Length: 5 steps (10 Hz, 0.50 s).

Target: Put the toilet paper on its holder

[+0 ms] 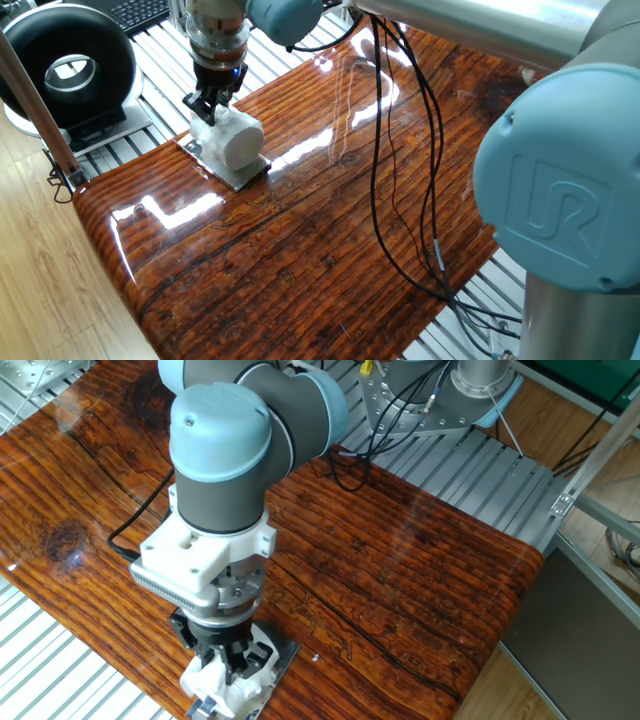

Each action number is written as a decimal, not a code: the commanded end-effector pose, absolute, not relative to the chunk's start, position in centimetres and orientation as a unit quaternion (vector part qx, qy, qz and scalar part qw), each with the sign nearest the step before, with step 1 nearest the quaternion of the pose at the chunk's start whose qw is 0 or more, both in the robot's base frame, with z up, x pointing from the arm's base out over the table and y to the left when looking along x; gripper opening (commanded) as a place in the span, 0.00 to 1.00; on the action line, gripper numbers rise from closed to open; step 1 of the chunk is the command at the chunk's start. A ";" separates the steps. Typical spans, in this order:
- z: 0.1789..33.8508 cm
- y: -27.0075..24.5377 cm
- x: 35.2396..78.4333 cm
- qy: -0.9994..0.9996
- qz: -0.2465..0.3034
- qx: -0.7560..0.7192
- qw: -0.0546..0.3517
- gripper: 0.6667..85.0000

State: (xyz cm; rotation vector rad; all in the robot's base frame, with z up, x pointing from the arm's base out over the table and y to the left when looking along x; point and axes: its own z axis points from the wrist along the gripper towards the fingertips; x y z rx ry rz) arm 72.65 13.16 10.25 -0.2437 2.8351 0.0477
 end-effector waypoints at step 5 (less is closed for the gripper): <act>9.7 12.5 73.1 0.988 0.016 -0.056 0.146 0.18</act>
